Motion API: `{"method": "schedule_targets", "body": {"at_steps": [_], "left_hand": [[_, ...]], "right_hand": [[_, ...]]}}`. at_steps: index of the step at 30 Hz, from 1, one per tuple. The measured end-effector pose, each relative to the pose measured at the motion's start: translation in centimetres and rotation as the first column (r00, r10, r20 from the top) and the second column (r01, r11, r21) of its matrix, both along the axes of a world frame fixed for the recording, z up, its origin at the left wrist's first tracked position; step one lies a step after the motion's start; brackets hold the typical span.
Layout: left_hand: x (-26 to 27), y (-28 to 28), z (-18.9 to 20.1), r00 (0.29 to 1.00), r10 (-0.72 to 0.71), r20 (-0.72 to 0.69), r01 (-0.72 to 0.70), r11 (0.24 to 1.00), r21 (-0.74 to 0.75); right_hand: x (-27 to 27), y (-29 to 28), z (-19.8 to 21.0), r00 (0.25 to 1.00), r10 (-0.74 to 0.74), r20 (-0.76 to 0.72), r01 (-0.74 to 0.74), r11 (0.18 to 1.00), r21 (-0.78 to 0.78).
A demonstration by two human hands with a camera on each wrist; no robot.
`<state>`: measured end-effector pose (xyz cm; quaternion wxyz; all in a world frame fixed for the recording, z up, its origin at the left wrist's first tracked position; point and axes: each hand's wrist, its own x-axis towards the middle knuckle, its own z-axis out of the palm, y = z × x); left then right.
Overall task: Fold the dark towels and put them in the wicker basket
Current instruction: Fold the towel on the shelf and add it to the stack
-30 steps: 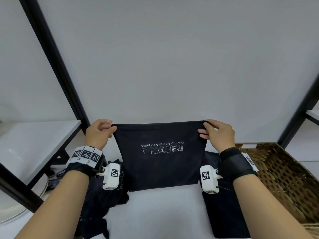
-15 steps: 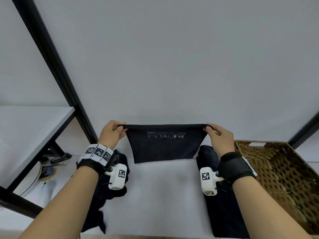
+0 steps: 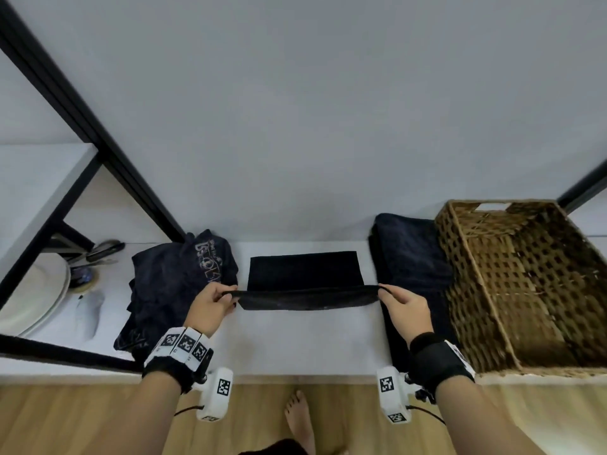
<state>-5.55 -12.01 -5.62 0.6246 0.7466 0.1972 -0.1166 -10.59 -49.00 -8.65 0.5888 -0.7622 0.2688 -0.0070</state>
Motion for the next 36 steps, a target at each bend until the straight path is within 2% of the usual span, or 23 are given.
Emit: {"method": "schedule_targets", "body": {"at_steps": [6, 9, 12, 16, 20, 23, 27, 32, 34, 36], "left_hand": [[-2.5, 0.5, -5.0, 0.983, -0.051, -0.175, 0.068, 0.993, 0.093], [-2.0, 0.5, -6.2, 0.976, -0.093, -0.199, 0.14, 0.962, 0.235], [-0.4, 0.4, -7.3, 0.972, -0.131, -0.195, 0.206, 0.875, 0.438], [2.7, -0.5, -7.9, 0.978, -0.135, -0.157, 0.197, 0.843, 0.501], [6.0, -1.4, -8.5, 0.986, -0.154, -0.071, 0.166, 0.789, 0.591], [8.3, -2.0, -9.0, 0.983, -0.176, -0.061, 0.174, 0.756, 0.631], [10.9, -2.1, -9.8, 0.984, -0.179, -0.025, 0.153, 0.75, 0.643], [12.5, -2.3, -10.6, 0.993, -0.117, 0.007, 0.096, 0.842, 0.53], [12.5, -2.3, -11.0, 0.994, -0.112, -0.018, 0.108, 0.884, 0.456], [12.0, -2.1, -11.5, 0.989, -0.138, -0.042, 0.143, 0.893, 0.426]], "right_hand": [[-3.2, 0.4, -4.3, 0.986, 0.026, -0.164, -0.031, 0.999, -0.032], [-2.4, 0.7, -5.0, 0.981, 0.023, -0.191, -0.034, 0.998, -0.055], [0.0, 1.1, -5.3, 0.982, 0.022, -0.189, -0.047, 0.991, -0.125], [4.6, 1.5, -5.1, 0.975, 0.05, -0.215, -0.104, 0.963, -0.249], [8.9, 2.3, -5.3, 0.97, 0.039, -0.24, -0.113, 0.947, -0.301], [11.3, 2.5, -5.9, 0.962, 0.0, -0.273, -0.097, 0.935, -0.342], [13.8, 2.5, -7.1, 0.957, -0.066, -0.281, -0.037, 0.938, -0.345], [15.5, 2.6, -8.0, 0.965, -0.073, -0.252, -0.008, 0.952, -0.306], [15.5, 2.7, -8.3, 0.967, -0.069, -0.245, -0.004, 0.959, -0.283], [14.9, 2.9, -8.7, 0.965, -0.032, -0.259, -0.048, 0.953, -0.298]]}}
